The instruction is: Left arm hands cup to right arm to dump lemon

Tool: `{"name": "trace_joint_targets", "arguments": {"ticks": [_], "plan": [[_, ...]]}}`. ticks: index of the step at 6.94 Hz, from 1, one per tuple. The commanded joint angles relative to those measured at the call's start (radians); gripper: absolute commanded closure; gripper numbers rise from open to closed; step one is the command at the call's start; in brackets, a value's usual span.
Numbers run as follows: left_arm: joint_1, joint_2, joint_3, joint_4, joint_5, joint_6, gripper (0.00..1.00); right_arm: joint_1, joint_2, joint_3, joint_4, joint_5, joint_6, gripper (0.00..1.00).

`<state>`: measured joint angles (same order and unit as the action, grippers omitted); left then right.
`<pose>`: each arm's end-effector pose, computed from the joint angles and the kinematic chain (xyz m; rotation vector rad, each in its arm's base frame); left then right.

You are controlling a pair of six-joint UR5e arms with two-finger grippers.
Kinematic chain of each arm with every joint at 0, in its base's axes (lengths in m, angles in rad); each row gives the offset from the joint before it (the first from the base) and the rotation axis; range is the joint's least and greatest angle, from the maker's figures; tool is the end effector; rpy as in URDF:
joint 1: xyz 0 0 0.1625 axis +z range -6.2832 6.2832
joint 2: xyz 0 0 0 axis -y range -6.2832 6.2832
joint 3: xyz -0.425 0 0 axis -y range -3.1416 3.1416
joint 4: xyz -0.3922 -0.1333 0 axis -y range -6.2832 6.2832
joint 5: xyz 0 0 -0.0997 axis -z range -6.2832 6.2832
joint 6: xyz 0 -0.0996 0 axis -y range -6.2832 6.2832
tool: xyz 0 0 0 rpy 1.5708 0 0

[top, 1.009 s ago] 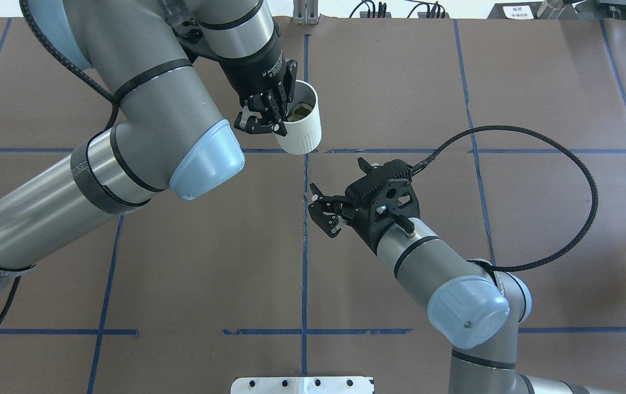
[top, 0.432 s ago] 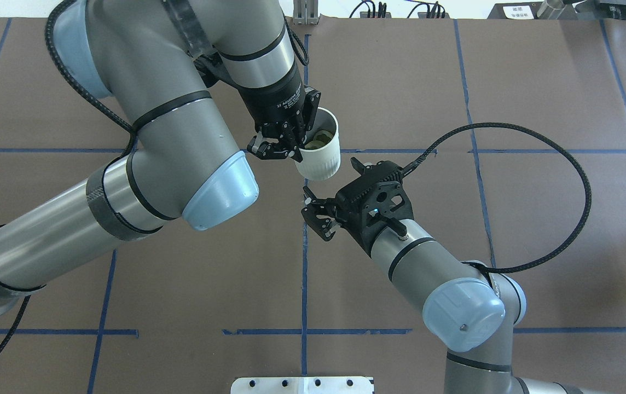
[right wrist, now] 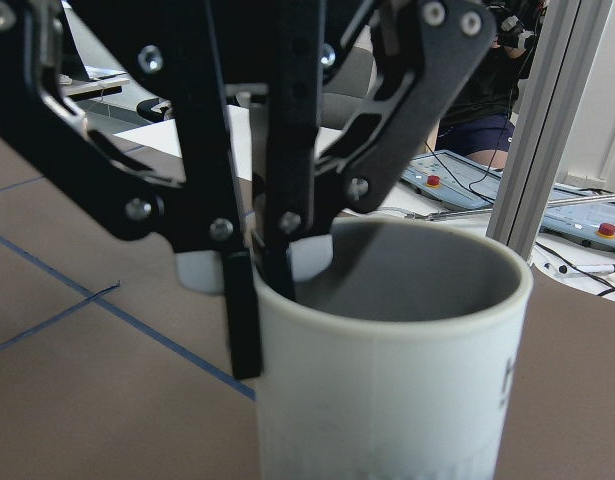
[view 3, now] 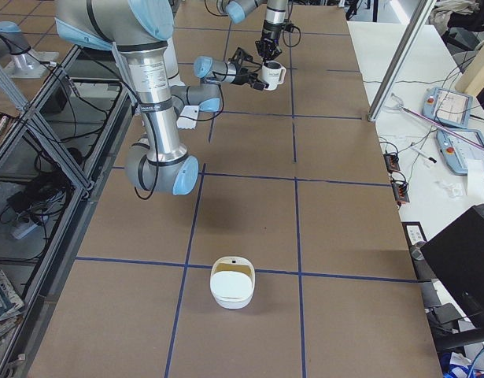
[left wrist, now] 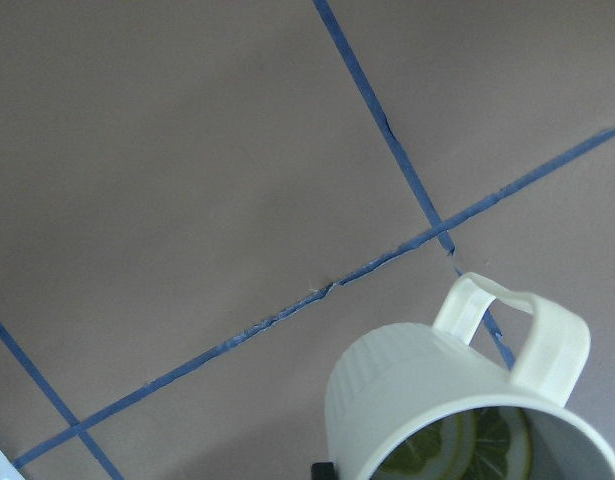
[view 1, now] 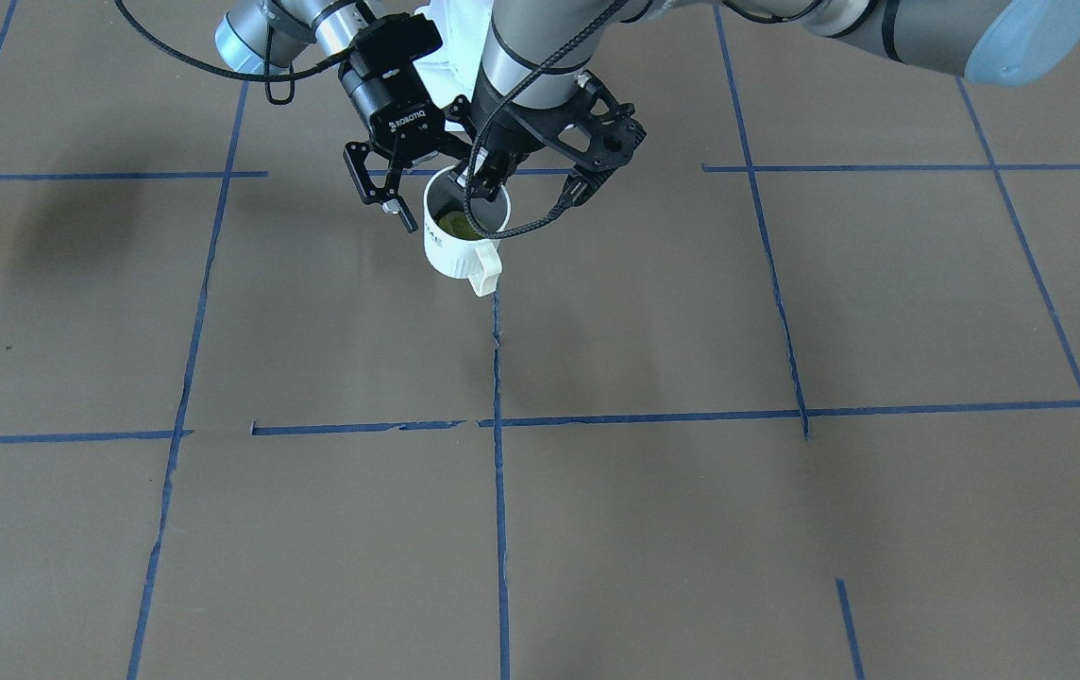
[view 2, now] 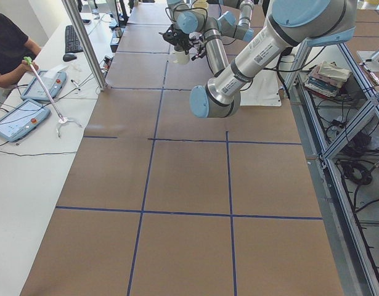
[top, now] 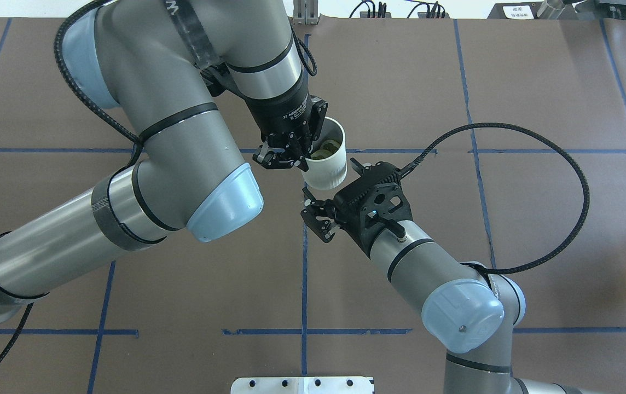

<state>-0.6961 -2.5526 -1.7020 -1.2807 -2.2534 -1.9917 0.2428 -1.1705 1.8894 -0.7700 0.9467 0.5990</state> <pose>0.4545 -0.4716 0.0262 -0.5403 0.8899 -0.7373 -0.4845 -0.3173 0.2002 1.2309 -0.9092 -0.1069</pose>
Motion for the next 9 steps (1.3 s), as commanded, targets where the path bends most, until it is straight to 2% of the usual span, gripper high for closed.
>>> {"name": "trace_joint_targets", "arguments": {"ticks": [1, 5, 6, 7, 8, 9], "plan": [[0.02, 0.005, -0.013, -0.002, 0.0, -0.001, 1.0, 0.0, 0.0, 0.0, 0.0, 0.0, -0.001, 0.01], [0.035, 0.012, -0.047, -0.002, -0.021, -0.003, 0.99, -0.003, 0.0, 0.0, 0.001, -0.002, -0.001, 0.01], [0.035, 0.014, -0.047, -0.002, -0.023, -0.003, 0.98, -0.007, -0.001, -0.001, 0.001, -0.002, -0.001, 0.05], [0.035, 0.014, -0.05, -0.002, -0.023, -0.003, 0.97, -0.011, -0.001, -0.001, 0.001, -0.002, -0.001, 0.22], [0.035, 0.014, -0.05, -0.002, -0.023, -0.003, 0.9, -0.014, -0.003, -0.001, 0.003, -0.003, -0.002, 0.44], [0.04, 0.015, -0.051, -0.002, -0.021, -0.003, 0.17, -0.013, -0.006, 0.0, 0.003, -0.003, -0.004, 0.56]]}}
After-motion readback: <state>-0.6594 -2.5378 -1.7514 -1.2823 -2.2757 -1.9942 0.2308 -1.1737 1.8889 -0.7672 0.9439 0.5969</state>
